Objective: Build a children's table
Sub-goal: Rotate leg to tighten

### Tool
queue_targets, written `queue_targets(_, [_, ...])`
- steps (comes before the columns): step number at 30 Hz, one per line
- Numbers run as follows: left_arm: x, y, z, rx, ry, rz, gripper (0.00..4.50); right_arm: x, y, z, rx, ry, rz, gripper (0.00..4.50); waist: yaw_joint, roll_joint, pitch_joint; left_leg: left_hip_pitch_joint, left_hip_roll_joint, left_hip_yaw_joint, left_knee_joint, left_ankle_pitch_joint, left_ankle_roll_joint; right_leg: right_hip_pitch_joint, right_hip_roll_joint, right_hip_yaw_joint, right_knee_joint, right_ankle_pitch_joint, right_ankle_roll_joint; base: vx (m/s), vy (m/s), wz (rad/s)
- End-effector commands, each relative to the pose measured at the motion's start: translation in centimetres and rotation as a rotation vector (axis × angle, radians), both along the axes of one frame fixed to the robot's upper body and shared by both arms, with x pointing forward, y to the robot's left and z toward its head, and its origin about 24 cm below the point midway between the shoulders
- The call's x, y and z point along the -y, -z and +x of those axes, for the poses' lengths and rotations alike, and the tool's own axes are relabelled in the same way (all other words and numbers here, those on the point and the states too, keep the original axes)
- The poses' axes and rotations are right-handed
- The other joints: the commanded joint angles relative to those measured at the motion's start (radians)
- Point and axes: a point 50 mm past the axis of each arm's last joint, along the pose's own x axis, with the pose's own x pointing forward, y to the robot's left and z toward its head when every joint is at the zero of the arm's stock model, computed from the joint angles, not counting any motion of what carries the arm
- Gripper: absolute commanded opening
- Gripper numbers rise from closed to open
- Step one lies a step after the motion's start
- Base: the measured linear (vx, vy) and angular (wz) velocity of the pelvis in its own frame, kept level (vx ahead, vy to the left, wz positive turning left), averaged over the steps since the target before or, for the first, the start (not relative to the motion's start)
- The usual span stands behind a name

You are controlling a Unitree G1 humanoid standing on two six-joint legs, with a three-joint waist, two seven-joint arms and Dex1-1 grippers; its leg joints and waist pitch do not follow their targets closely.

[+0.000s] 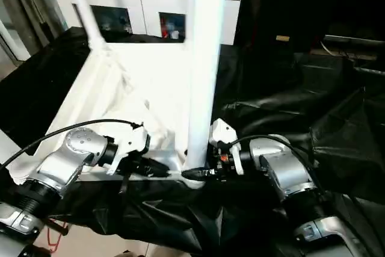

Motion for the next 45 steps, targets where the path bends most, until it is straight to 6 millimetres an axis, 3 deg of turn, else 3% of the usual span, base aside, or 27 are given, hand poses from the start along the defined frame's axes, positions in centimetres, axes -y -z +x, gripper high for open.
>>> queue_targets(1, [0.0, 0.3, -0.2, -0.012, 0.029, 0.032, 0.0, -0.2, 0.3, -0.6, -0.031, -0.044, -0.01, 2.56, -0.003, -0.005, -0.059, 0.013, 0.012, 0.01, -0.064, -0.269, 0.035, 0.044, -0.026, 0.018, -0.052, -0.186, -0.239, 0.0, 0.0, 0.0])
queue_targets(9, [1.0, 0.3, 0.1, -0.012, -0.059, -0.048, 0.0, -1.0, 1.2, -0.8, -0.027, 0.051, 0.027, 2.22, -0.004, -0.006, -0.058, 0.012, 0.011, 0.01, -0.064, -0.267, 0.031, 0.042, -0.025, 0.018, -0.054, -0.205, -0.229, 0.0, 0.0, 0.0])
queue_targets(12, [1.4, 0.3, 0.7, -0.001, -0.144, -0.062, 0.0, -1.4, 2.0, -0.1, -0.002, 0.196, 0.037, 2.15, -0.009, -0.006, -0.053, 0.012, 0.008, 0.008, -0.068, -0.311, 0.015, 0.039, -0.027, 0.019, -0.063, -0.293, -0.205, 0.0, 0.0, 0.0])
queue_targets(16, [2.0, 0.4, 1.4, 0.015, -0.222, -0.07, 0.0, -1.8, 2.9, 0.9, -0.002, 0.366, 0.025, 2.04, -0.03, -0.008, -0.047, 0.013, 0.001, -0.001, -0.075, -0.379, -0.016, 0.035, -0.028, 0.012, -0.078, -0.452, -0.148, -0.013, 0.0, -0.02])
queue_targets(17, [2.9, 0.4, 1.9, 0.031, -0.283, -0.077, 0.0, -2.3, 3.7, 1.8, -0.012, 0.522, 0.008, 2.04, -0.043, -0.006, -0.044, 0.01, -0.001, -0.004, -0.075, -0.403, -0.016, 0.032, -0.029, 0.011, -0.084, -0.505, -0.127, -0.058, 0.001, -0.09])
queue_targets(19, [3.5, 0.5, 2.1, 0.041, -0.315, -0.077, 0.0, -2.6, 4.0, 2.2, -0.024, 0.599, 0.007, 2.0, -0.06, -0.007, -0.042, 0.011, -0.006, -0.011, -0.075, -0.438, -0.027, 0.03, -0.03, 0.001, -0.096, -0.6, -0.093, -0.059, 0.002, -0.1])
queue_targets(22, [4.9, 0.7, 2.4, 0.054, -0.373, -0.077, 0.0, -3.7, 4.6, 2.7, -0.04, 0.717, -0.008, 1.98, -0.07, -0.006, -0.042, 0.009, -0.007, -0.017, -0.077, -0.46, -0.022, 0.031, -0.03, -0.007, -0.106, -0.62, -0.072, 0.0, 0.0, 0.0])
queue_targets(23, [5.5, 0.7, 2.4, 0.059, -0.385, -0.074, 0.0, -4.1, 4.9, 2.8, -0.045, 0.759, -0.022, 1.97, -0.075, -0.003, -0.038, 0.02, -0.009, -0.02, -0.073, -0.497, -0.025, 0.02, -0.029, -0.014, -0.119, -0.653, -0.064, 0.0, 0.0, 0.0])
queue_targets(25, [6.3, 0.8, 2.5, 0.075, -0.399, -0.068, 0.0, -4.8, 5.2, 3.1, -0.034, 0.799, -0.052, 1.97, -0.089, 0.001, -0.033, 0.024, -0.01, -0.026, -0.074, -0.55, -0.026, 0.017, -0.026, -0.027, -0.125, -0.672, -0.059, 0.0, 0.0, 0.0])
queue_targets(27, [6.7, 0.8, 2.5, 0.079, -0.402, -0.068, 0.0, -5.5, 5.1, 3.2, -0.001, 0.773, -0.067, 1.97, -0.103, 0.01, -0.032, 0.031, -0.009, -0.035, -0.077, -0.613, -0.022, 0.025, -0.025, -0.051, -0.14, -0.682, -0.037, 0.0, 0.0, 0.0])
queue_targets(28, [6.8, 0.8, 2.5, 0.087, -0.403, -0.065, 0.0, -5.8, 5.0, 3.3, 0.019, 0.757, -0.062, 1.97, -0.108, 0.01, -0.03, 0.028, -0.008, -0.039, -0.081, -0.634, -0.02, 0.03, -0.023, -0.058, -0.142, -0.673, -0.033, 0.0, 0.0, 0.0])
queue_targets(29, [6.9, 0.9, 2.5, 0.094, -0.4, -0.06, 0.0, -6.1, 4.8, 3.3, 0.028, 0.748, -0.047, 2.52, -0.115, 0.026, -0.025, 0.044, 0.005, -0.047, -0.095, -0.731, -0.014, 0.039, -0.018, -0.084, -0.15, -0.618, -0.036, 0.0, 0.0, 0.0])
queue_targets(30, [6.9, 0.9, 2.5, 0.101, -0.396, -0.056, 0.0, -6.2, 4.6, 3.4, 0.028, 0.747, -0.028, 2.52, -0.119, 0.028, -0.021, 0.045, 0.011, -0.052, -0.105, -0.768, -0.016, 0.047, -0.015, -0.091, -0.144, -0.584, -0.041, 0.0, 0.0, 0.0])
queue_targets(32, [6.6, 1.0, 2.3, 0.107, -0.374, -0.046, 0.0, -6.2, 4.2, 3.5, 0.008, 0.742, 0.015, 2.73, -0.113, 0.034, -0.013, 0.033, 0.031, -0.053, -0.142, -0.858, -0.015, 0.077, -0.006, -0.09, -0.097, -0.487, -0.061, 0.0, 0.0, 0.0])
queue_targets(33, [6.3, 1.0, 2.1, 0.112, -0.341, -0.04, 0.0, -6.0, 3.9, 3.6, 0.022, 0.719, 0.02, 2.73, -0.097, 0.036, -0.016, 0.028, 0.041, -0.044, -0.163, -0.884, -0.022, 0.085, -0.01, -0.071, -0.054, -0.438, -0.081, 0.0, 0.0, 0.0])
queue_targets(34, [6.3, 1.0, 2.1, 0.112, -0.341, -0.04, 0.0, -6.0, 3.9, 3.6, 0.022, 0.719, 0.02, 2.99, -0.097, 0.026, -0.011, 0.031, 0.036, -0.037, -0.165, -0.884, -0.023, 0.074, -0.006, -0.068, -0.062, -0.483, -0.074, 0.0, 0.0, 0.0])
queue_targets(35, [6.1, 1.0, 2.0, 0.105, -0.326, -0.036, 0.0, -5.8, 3.7, 3.6, 0.049, 0.695, 0.01, 2.99, -0.11, 0.0, 0.005, 0.138, -0.037, -0.015, -0.026, -0.73, -0.022, -0.047, -0.028, -0.126, -0.22, -0.867, 0.0, 0.0, 0.0, 0.0])
queue_targets(36, [5.9, 1.0, 1.8, 0.1, -0.303, -0.037, 0.0, -5.7, 3.6, 3.5, 0.054, 0.663, 0.013, 3.14, -0.116, 0.0, 0.003, 0.142, -0.053, -0.006, 0.018, -0.64, -0.009, -0.052, -0.034, -0.153, -0.252, -0.929, 0.034, 0.0, 0.0, 0.0])
queue_targets(37, [5.6, 1.0, 1.7, 0.09, -0.284, -0.036, 0.0, -5.4, 3.3, 3.3, 0.056, 0.617, 0.017, 3.14, -0.131, 0.007, -0.002, 0.077, -0.042, -0.019, 0.003, -0.563, 0.008, 0.025, -0.037, -0.204, -0.244, -0.891, 0.1, 0.047, 0.01, -0.24])
queue_targets(38, [5.4, 0.9, 1.5, 0.086, -0.268, -0.035, 0.0, -5.2, 3.2, 3.1, 0.06, 0.578, 0.017, 3.14, -0.108, 0.052, -0.012, -0.03, 0.034, -0.064, -0.095, -0.665, 0.003, 0.167, -0.058, -0.145, -0.037, -0.575, 0.073, 0.141, 0.075, -0.3])
queue_targets(39, [5.2, 0.9, 1.3, 0.086, -0.236, -0.04, 0.0, -4.9, 3.0, 2.9, 0.071, 0.528, 0.014, 3.14, -0.078, 0.069, -0.022, -0.036, 0.057, -0.078, -0.134, -0.749, -0.022, 0.17, -0.048, -0.085, 0.032, -0.322, -0.003, 0.141, 0.075, -0.3])
queue_targets(40, [5.0, 0.9, 1.1, 0.077, -0.211, -0.039, 0.0, -4.5, 2.8, 2.7, 0.078, 0.487, 0.012, 3.14, -0.095, 0.037, -0.013, 0.043, 0.047, -0.061, -0.142, -0.822, -0.017, 0.086, -0.038, -0.063, -0.008, -0.183, -0.067, 0.161, -0.006, 0.0])
queue_targets(41, [4.7, 0.8, 1.0, 0.076, -0.189, -0.034, 0.0, -4.1, 2.6, 2.6, 0.082, 0.454, 0.01, 3.14, -0.069, -0.006, -0.005, 0.085, -0.027, -0.03, -0.061, -0.637, -0.038, 0.019, -0.056, -0.062, -0.134, -0.664, -0.034, 0.096, -0.08, 0.27])
queue_targets(42, [4.4, 0.8, 0.9, 0.085, -0.167, -0.027, 0.0, -3.5, 2.4, 2.5, 0.09, 0.43, 0.007, 3.14, -0.065, -0.009, 0.01, 0.124, -0.042, -0.015, -0.004, -0.561, -0.027, -0.036, -0.077, -0.07, -0.184, -0.893, -0.017, 0.096, -0.08, 0.27])
queue_targets(43, [4.3, 0.8, 0.8, 0.088, -0.16, -0.023, 0.0, -3.3, 2.3, 2.5, 0.094, 0.423, 0.005, 3.14, -0.075, -0.031, 0.003, 0.116, -0.056, -0.011, 0.033, -0.436, -0.002, -0.032, -0.086, -0.075, -0.198, -0.998, 0.004, 0.093, -0.01, 0.01])
queue_targets(44, [3.9, 0.8, 0.9, 0.09, -0.16, -0.01, 0.0, -2.8, 2.1, 2.6, 0.101, 0.419, 0.0, 3.14, -0.061, -0.019, -0.018, 0.014, -0.029, -0.034, -0.034, -0.29, 0.02, 0.063, -0.098, -0.049, -0.134, -0.899, -0.01, 0.124, 0.018, -0.22])
queue_targets(45, [3.6, 0.7, 1.1, 0.105, -0.171, 0.0, 0.0, -2.3, 1.9, 2.7, 0.106, 0.418, -0.003, 3.14, -0.044, -0.01, -0.036, -0.007, -0.007, -0.038, -0.065, -0.197, 0.014, 0.076, -0.078, -0.046, -0.107, -0.672, -0.043, 0.124, 0.018, -0.22])
